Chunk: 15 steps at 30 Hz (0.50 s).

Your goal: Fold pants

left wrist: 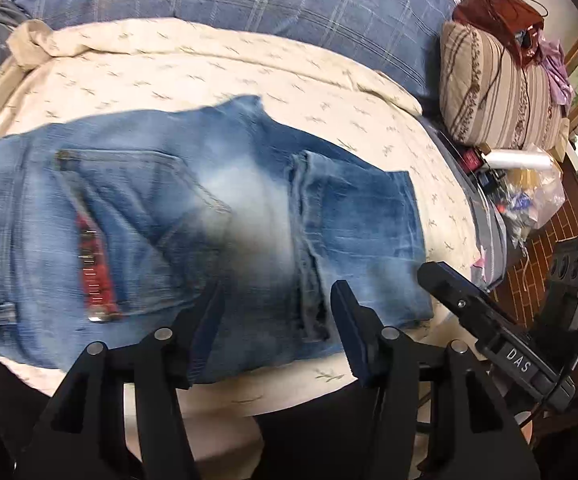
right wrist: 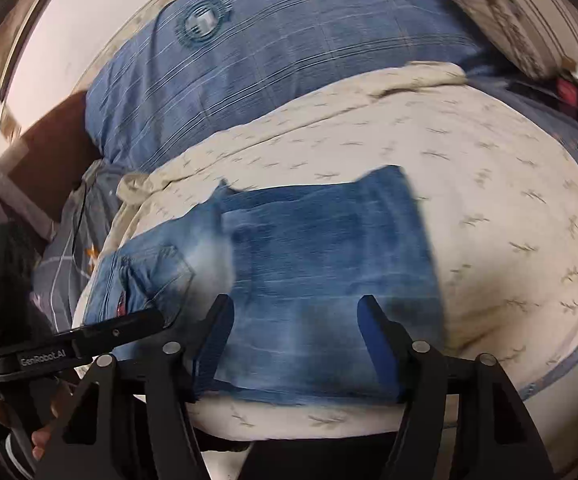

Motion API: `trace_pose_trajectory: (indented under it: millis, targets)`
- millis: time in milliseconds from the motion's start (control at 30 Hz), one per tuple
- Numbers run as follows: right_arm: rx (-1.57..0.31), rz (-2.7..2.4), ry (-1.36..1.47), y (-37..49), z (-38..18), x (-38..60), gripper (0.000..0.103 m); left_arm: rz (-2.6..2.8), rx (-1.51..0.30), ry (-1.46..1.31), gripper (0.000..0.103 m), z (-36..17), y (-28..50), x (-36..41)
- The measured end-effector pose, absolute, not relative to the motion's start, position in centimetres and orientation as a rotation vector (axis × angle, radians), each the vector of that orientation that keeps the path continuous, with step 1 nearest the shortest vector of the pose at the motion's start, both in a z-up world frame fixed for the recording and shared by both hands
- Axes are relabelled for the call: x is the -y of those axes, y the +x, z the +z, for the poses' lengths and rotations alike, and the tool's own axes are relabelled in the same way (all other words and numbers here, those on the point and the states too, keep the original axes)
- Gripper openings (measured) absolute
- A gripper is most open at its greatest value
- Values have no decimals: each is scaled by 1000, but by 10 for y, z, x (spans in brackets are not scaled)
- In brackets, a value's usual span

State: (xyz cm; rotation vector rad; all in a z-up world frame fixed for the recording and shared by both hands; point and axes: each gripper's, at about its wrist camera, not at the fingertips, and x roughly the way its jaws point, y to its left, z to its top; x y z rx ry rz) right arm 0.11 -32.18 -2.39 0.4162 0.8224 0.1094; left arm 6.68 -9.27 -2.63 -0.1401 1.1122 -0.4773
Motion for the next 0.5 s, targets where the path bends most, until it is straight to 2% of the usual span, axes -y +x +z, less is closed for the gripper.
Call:
trace_pose_trajectory:
  millis: [333, 500]
  targets:
    - [-859, 164, 268, 16, -18, 253, 78, -368, -1042, -171, 69, -23, 72, 42]
    - [-857, 206, 144, 16, -14, 212, 81, -335, -1046, -296, 70, -16, 95, -18]
